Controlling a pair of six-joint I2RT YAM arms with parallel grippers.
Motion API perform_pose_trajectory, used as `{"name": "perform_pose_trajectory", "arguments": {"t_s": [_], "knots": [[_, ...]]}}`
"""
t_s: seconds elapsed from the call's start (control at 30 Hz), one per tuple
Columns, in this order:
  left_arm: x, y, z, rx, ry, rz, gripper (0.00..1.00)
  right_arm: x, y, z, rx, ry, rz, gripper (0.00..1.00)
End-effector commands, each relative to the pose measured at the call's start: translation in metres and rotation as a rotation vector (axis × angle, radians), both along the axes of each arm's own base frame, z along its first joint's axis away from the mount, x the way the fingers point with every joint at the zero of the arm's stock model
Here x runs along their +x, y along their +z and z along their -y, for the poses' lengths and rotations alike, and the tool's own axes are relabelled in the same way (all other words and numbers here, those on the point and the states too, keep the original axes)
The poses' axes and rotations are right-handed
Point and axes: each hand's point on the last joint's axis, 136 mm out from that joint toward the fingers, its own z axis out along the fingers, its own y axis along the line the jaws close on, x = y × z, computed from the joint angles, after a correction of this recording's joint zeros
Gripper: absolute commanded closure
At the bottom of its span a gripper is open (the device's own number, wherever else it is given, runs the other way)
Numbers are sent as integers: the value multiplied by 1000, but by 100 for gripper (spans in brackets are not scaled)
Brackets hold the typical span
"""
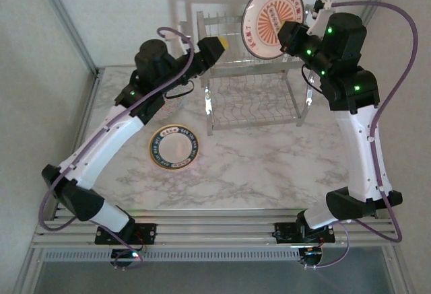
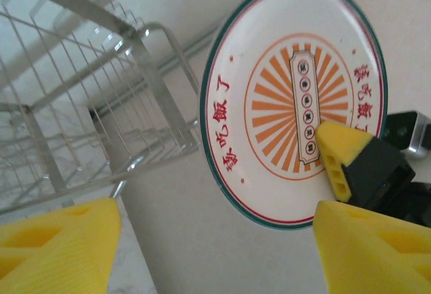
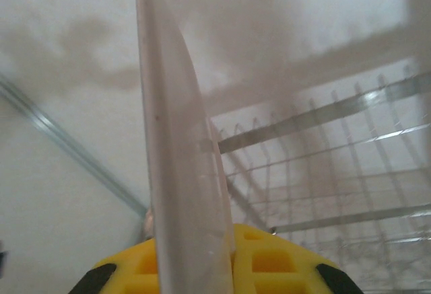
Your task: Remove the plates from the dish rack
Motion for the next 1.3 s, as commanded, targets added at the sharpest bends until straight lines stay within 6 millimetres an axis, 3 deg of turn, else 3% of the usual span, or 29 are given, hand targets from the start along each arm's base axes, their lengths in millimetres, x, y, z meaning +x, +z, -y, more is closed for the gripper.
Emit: {"name": "perform_pose_trajectory", "arguments": {"t_s": [0.0,0.1,0.2,0.53,0.87,1.03,1.2,1.23,1.27], "knots": [[-10,15,18,-1,-74,41,27,-22,26,-20,164,187,25,100],[-6,11,27,-2,-86,27,33,-22,22,-21,220,224,-3,100],[-2,4,32,8,-89,7,48,-19,18,-20,269,243,-21,100],[3,-4,36,12,-74,-17,49,-8,6,-32,361,340,-95,100],[7,-5,37,1,-56,-24,56,-13,-7,-45,362,396,-161,100],[7,0,37,-14,-55,-16,69,-17,-16,-49,350,393,-189,100],[6,-1,36,-11,-54,-20,70,-20,-17,-55,346,416,-206,100],[6,-1,36,-13,-53,-19,73,-21,-19,-56,339,416,-210,100],[5,0,35,-15,-53,-18,83,-22,-20,-58,332,418,-213,100]]}}
